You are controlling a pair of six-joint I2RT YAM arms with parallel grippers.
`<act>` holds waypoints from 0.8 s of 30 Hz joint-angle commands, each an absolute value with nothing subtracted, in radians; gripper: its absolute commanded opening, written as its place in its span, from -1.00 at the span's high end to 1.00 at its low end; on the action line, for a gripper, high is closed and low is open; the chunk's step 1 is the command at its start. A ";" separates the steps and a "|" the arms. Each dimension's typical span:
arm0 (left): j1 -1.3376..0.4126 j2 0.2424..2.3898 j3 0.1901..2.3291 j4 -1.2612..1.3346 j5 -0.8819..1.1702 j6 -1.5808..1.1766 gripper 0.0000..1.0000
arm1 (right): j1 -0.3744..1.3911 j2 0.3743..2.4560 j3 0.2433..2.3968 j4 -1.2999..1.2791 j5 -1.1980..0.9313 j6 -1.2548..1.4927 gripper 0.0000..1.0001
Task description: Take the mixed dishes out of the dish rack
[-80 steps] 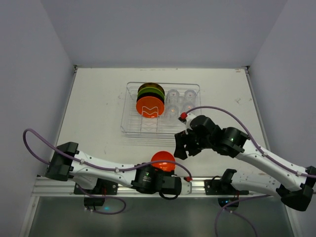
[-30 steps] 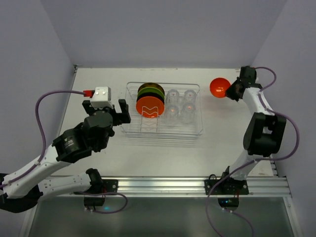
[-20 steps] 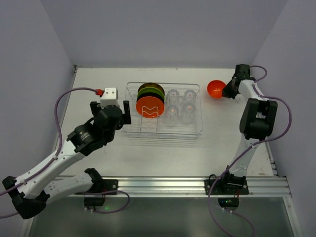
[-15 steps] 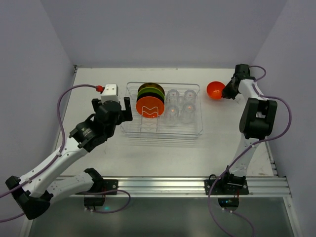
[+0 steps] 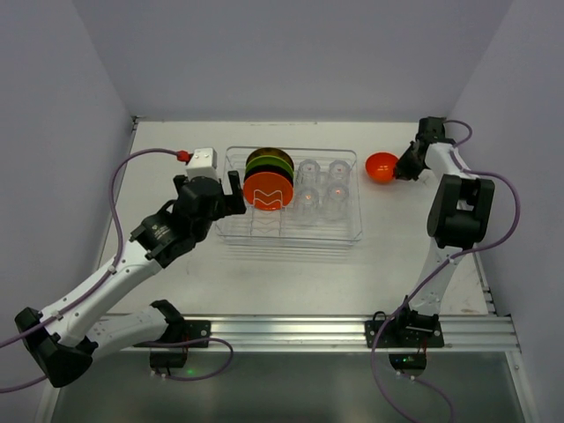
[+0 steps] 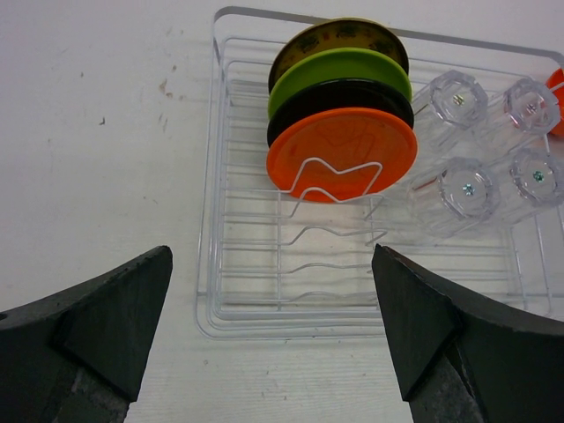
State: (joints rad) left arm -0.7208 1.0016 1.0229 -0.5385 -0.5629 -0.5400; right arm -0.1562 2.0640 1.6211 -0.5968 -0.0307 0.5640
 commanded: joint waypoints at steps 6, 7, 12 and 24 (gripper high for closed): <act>-0.713 1.003 1.051 -0.459 -0.471 -0.568 -1.00 | -0.156 1.953 1.539 -0.565 -0.078 0.584 0.03; -0.713 1.003 1.057 -0.453 -0.459 -0.561 -1.00 | -0.156 1.919 1.517 -0.565 -0.071 0.592 -0.06; -0.713 1.078 1.129 -0.430 -0.365 -0.482 -1.00 | -0.156 1.664 1.454 -0.541 -0.005 0.608 -0.53; -0.686 1.314 1.317 -0.598 -0.410 -1.136 -1.00 | -0.126 0.881 0.847 -0.235 -0.302 0.759 -0.98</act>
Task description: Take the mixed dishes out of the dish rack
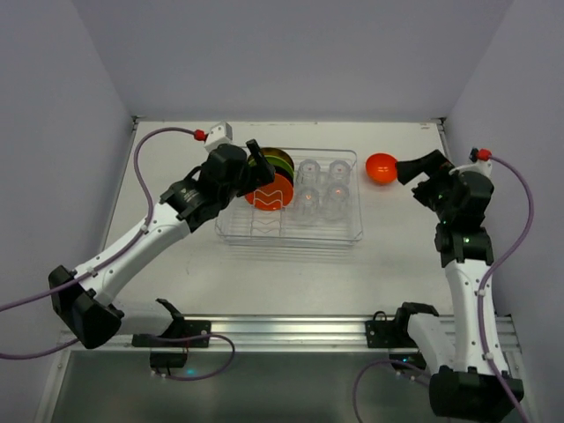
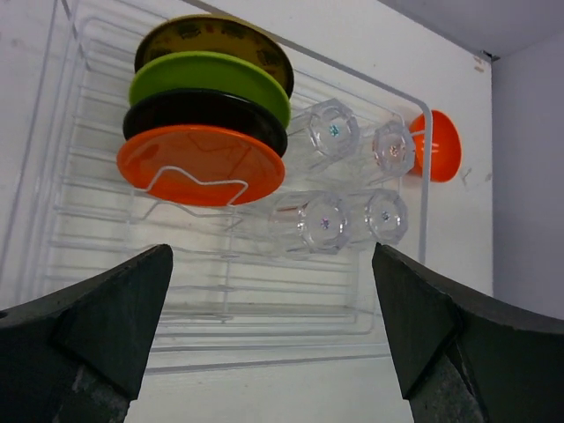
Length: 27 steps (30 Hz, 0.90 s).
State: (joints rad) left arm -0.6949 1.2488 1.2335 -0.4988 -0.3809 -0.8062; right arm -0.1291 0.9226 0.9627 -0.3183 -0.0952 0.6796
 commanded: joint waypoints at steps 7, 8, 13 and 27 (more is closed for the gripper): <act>-0.687 1.404 1.353 -0.729 -0.472 -1.709 -0.97 | -0.132 0.597 0.681 -0.302 -0.307 0.831 -0.98; -0.686 1.399 1.312 -0.721 -0.476 -1.754 -0.93 | -0.132 0.528 0.649 -0.305 -0.316 0.842 -0.98; -0.686 1.456 1.310 -0.686 -0.535 -1.894 -0.83 | -0.132 0.381 0.626 -0.400 -0.266 0.779 -0.98; -0.669 1.733 1.509 -0.759 -0.555 -1.979 -0.25 | -0.130 0.287 0.568 -0.442 -0.092 0.700 -0.98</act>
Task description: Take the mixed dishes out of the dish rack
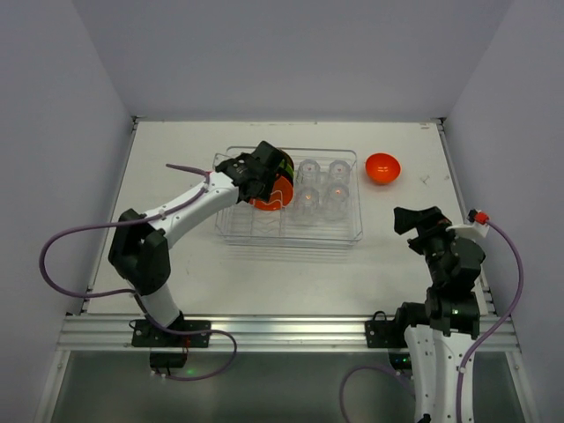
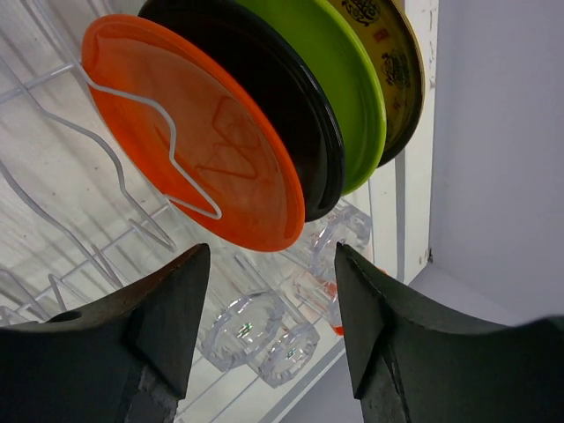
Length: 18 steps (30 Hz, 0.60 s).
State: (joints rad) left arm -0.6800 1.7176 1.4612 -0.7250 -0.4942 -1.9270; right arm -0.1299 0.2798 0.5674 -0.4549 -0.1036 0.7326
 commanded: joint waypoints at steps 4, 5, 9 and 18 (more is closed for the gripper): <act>-0.663 1.756 1.509 -0.732 -0.575 -1.971 0.02 | -0.130 0.285 0.561 -0.437 -0.109 0.695 -0.98; -0.661 1.764 1.512 -0.715 -0.581 -1.964 0.03 | -0.130 0.284 0.563 -0.437 -0.110 0.693 -0.98; -0.658 1.787 1.523 -0.699 -0.600 -1.940 0.01 | -0.130 0.279 0.558 -0.433 -0.115 0.690 -0.98; -0.644 1.870 1.603 -0.791 -0.614 -1.971 -0.01 | -0.130 0.268 0.552 -0.434 -0.123 0.687 -0.98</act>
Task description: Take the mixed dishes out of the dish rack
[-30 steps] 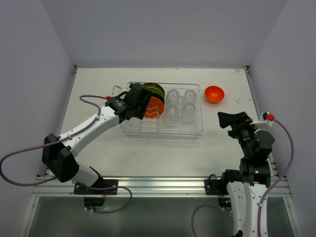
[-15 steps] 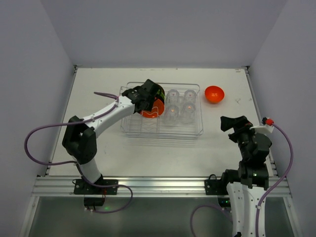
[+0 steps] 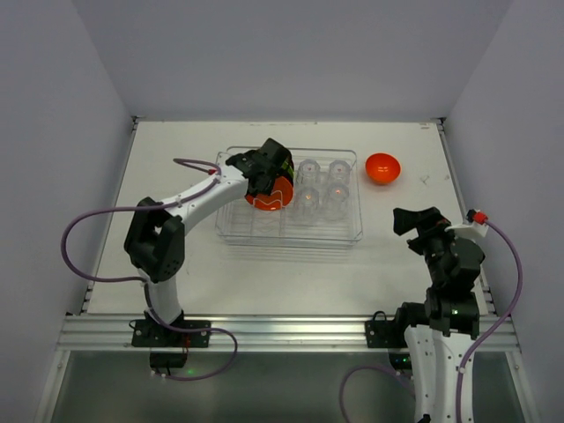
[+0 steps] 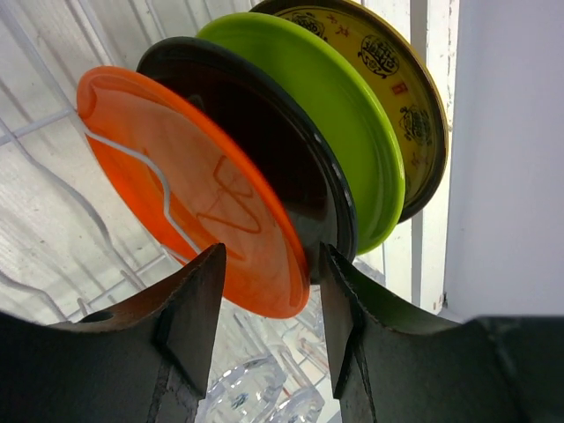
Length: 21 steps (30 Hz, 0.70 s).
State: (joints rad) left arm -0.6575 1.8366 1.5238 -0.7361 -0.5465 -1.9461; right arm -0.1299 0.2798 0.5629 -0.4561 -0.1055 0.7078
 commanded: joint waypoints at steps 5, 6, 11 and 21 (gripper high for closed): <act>-0.646 1.940 1.701 -0.906 -0.586 -1.968 -0.01 | -0.130 0.268 0.548 -0.433 -0.127 0.686 -0.98; -0.646 1.948 1.724 -0.923 -0.577 -1.968 0.00 | -0.130 0.267 0.548 -0.433 -0.130 0.684 -0.98; -0.644 1.939 1.717 -1.002 -0.539 -2.011 0.17 | -0.130 0.271 0.552 -0.426 -0.118 0.683 -0.98; -0.644 1.921 1.683 -1.000 -0.564 -2.008 0.52 | -0.130 0.293 0.578 -0.431 -0.139 0.673 -0.98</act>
State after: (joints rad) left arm -0.6502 1.9350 1.6794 -0.9009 -0.5175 -1.9816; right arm -0.1299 0.2810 0.5491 -0.4541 -0.1234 0.6949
